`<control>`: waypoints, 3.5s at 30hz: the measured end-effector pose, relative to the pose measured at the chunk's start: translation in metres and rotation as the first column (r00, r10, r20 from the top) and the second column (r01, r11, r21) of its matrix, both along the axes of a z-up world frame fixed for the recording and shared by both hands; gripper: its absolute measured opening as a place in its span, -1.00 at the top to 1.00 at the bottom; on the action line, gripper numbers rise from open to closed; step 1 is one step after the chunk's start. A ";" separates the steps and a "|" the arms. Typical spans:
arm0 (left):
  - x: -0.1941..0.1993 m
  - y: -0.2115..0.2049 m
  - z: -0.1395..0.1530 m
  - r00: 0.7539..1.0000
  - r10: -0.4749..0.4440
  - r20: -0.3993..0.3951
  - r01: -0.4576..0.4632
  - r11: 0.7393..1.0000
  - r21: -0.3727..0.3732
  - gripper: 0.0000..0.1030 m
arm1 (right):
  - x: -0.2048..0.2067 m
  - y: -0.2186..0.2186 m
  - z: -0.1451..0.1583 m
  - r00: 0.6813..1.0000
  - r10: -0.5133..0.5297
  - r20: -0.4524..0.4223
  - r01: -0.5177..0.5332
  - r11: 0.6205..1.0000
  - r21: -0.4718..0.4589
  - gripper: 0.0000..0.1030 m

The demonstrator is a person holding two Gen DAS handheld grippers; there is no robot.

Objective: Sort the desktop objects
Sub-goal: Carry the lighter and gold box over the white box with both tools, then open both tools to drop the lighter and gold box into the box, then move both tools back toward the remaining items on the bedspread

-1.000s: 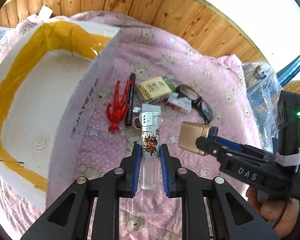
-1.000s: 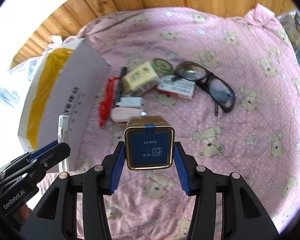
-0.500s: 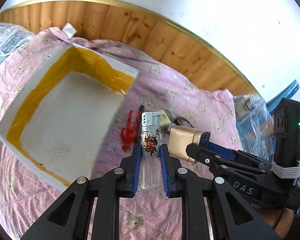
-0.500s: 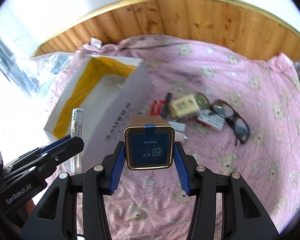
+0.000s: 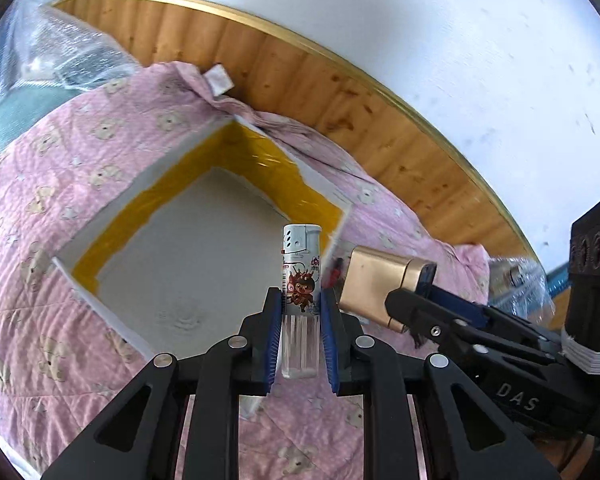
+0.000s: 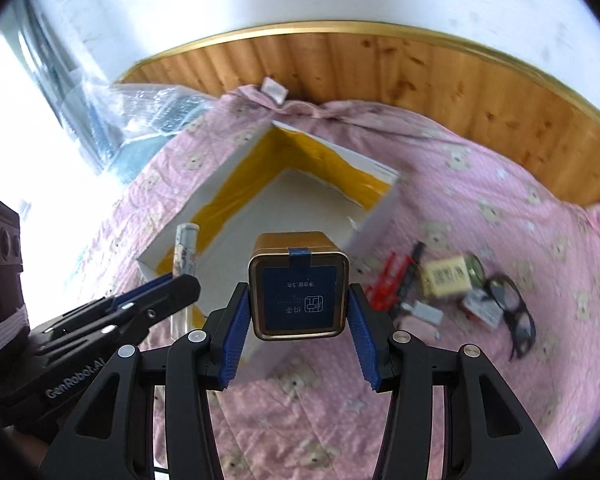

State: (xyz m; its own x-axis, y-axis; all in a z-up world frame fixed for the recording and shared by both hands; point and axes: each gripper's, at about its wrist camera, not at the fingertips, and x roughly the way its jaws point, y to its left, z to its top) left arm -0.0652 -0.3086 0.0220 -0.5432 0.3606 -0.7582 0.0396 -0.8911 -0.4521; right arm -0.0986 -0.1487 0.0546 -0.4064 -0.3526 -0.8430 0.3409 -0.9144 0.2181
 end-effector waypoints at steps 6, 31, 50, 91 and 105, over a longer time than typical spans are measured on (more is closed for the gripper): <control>-0.006 -0.021 -0.017 0.998 0.051 0.034 -0.050 0.999 -0.007 0.61 | -0.015 -0.031 -0.013 0.998 0.067 0.004 -0.067 0.997 0.042 0.02; -0.003 -0.055 -0.054 0.971 0.175 0.160 -0.167 0.984 -0.064 0.48 | -0.005 -0.039 -0.030 0.986 0.153 0.065 -0.152 0.988 -0.021 -0.10; 0.006 -0.029 -0.036 0.986 0.092 0.139 -0.086 0.995 -0.045 0.48 | 0.015 -0.027 -0.030 0.986 0.150 0.074 -0.148 0.989 -0.025 -0.11; -0.001 0.054 -0.042 0.972 -0.092 0.215 0.107 0.993 -0.058 0.48 | 0.011 0.074 -0.060 0.986 -0.074 0.149 0.086 0.994 -0.072 -0.11; -0.021 0.116 -0.062 0.938 -0.225 0.262 0.255 0.963 -0.087 0.35 | 0.010 0.126 -0.084 0.964 -0.181 0.193 0.199 0.977 -0.078 -0.11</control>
State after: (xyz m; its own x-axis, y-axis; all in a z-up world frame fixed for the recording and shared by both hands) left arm -0.0860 -0.1926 -0.0401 -0.2412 0.3568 -0.9025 -0.0849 -0.9342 -0.3466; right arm -0.0886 -0.0231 -0.0291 -0.3147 -0.3668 -0.8755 0.1082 -0.9302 0.3508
